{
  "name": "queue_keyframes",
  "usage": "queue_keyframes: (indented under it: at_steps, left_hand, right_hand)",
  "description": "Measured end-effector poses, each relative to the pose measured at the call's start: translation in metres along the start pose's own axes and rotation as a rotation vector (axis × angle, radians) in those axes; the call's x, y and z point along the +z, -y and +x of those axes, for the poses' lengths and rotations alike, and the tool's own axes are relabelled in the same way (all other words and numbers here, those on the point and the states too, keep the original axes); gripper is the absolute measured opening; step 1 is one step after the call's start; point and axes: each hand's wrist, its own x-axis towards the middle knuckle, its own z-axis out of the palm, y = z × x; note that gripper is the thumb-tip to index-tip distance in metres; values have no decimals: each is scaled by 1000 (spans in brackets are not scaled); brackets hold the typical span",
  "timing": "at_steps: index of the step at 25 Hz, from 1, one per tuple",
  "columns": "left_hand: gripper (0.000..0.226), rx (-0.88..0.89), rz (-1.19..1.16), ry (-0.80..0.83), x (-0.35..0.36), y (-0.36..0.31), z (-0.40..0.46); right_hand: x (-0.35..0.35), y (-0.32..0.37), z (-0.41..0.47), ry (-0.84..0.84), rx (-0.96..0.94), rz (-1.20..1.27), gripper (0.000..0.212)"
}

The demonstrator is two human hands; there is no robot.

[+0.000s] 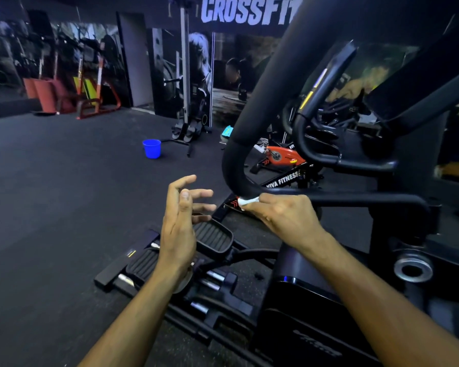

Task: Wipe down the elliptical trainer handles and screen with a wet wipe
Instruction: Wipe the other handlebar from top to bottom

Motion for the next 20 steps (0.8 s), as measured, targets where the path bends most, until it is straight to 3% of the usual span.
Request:
queue_keyframes:
  at_steps: [4, 9, 13, 17, 20]
  left_hand:
    - [37, -21, 16, 27, 13, 2, -3]
    - [39, -15, 18, 67, 30, 3, -12]
    - [37, -7, 182, 71, 43, 10, -21]
    - [44, 40, 146, 149, 54, 8, -30]
    - [40, 105, 103, 127, 53, 5, -31]
  right_hand:
    - [-1, 9, 25, 90, -39, -2, 25]
    - [-9, -9, 6, 146, -62, -6, 41]
    - [-13, -37, -25, 159, -9, -3, 37]
    - [-22, -30, -29, 57, 30, 188, 14]
    - [-21, 17, -18, -203, 380, 506, 12]
